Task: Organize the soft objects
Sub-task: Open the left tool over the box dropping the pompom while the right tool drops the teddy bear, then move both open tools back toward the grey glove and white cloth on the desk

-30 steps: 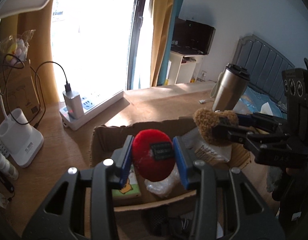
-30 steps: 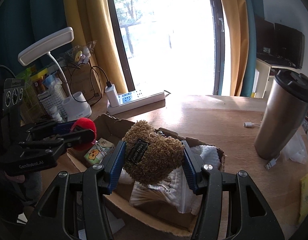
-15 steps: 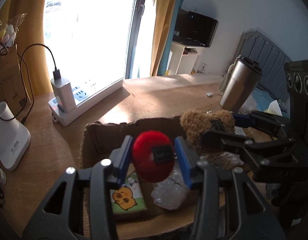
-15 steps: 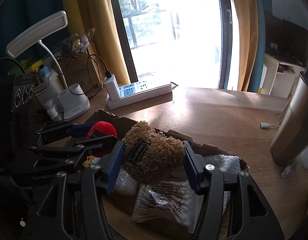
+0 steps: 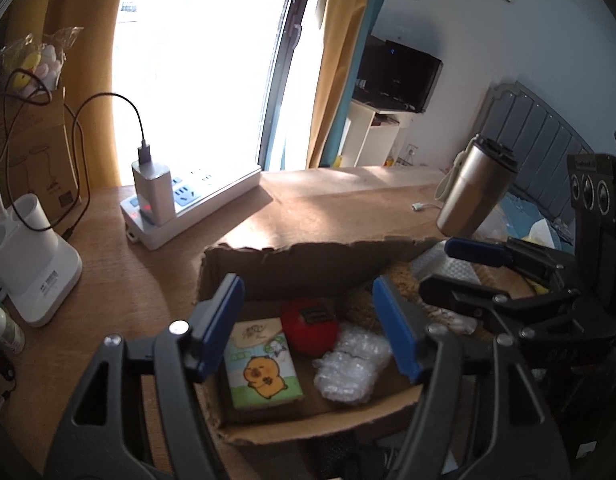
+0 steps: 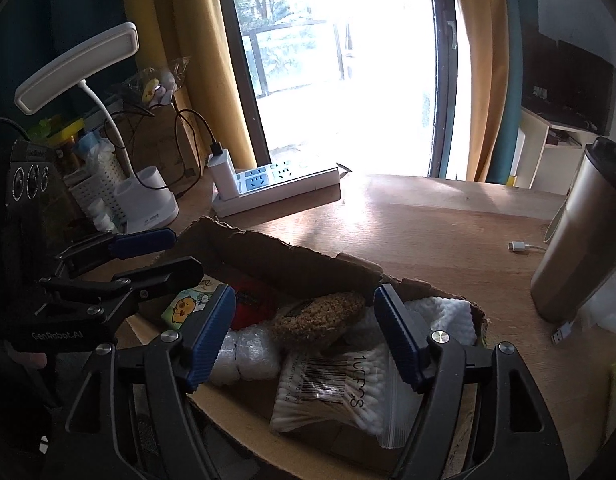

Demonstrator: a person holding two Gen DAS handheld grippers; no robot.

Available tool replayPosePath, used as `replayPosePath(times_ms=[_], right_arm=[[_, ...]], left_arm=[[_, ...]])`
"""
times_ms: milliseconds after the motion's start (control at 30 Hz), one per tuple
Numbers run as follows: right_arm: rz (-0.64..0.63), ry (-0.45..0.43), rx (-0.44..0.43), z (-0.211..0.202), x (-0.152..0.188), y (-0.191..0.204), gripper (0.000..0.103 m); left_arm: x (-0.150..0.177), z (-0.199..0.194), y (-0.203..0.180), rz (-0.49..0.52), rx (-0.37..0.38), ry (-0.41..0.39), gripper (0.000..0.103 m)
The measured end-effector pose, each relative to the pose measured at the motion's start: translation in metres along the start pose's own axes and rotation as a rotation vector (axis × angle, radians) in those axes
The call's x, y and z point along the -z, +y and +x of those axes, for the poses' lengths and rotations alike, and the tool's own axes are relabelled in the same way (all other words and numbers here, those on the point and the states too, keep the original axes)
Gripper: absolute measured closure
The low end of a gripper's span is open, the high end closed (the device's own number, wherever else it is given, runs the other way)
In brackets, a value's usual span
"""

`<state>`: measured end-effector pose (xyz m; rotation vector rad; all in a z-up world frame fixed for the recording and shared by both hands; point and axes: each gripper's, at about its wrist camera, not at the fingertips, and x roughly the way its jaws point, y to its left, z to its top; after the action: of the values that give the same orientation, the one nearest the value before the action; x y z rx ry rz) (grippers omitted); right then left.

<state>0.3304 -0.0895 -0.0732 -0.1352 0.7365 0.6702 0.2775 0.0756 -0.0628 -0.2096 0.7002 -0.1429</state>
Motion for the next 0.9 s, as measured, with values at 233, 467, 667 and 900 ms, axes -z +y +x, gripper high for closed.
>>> replayPosePath(times_ms=[233,467,667,900], right_arm=[[-0.008,-0.023,0.01,-0.023,0.006,0.012,0.028],[-0.015,-0.046,0.023,-0.048,0.015,0.022,0.028],[-0.016,-0.061,0.034,-0.065,0.024,0.031,0.028],[-0.017,-0.07,0.042,-0.078,0.035,0.041,0.028]], left_arm=[[0.005,-0.027,-0.011,0.015,0.005,-0.031,0.034],[0.012,-0.051,-0.02,0.022,0.002,-0.056,0.034],[0.019,-0.069,-0.024,0.022,0.002,-0.074,0.033],[0.035,-0.084,-0.024,0.007,0.004,-0.07,0.033]])
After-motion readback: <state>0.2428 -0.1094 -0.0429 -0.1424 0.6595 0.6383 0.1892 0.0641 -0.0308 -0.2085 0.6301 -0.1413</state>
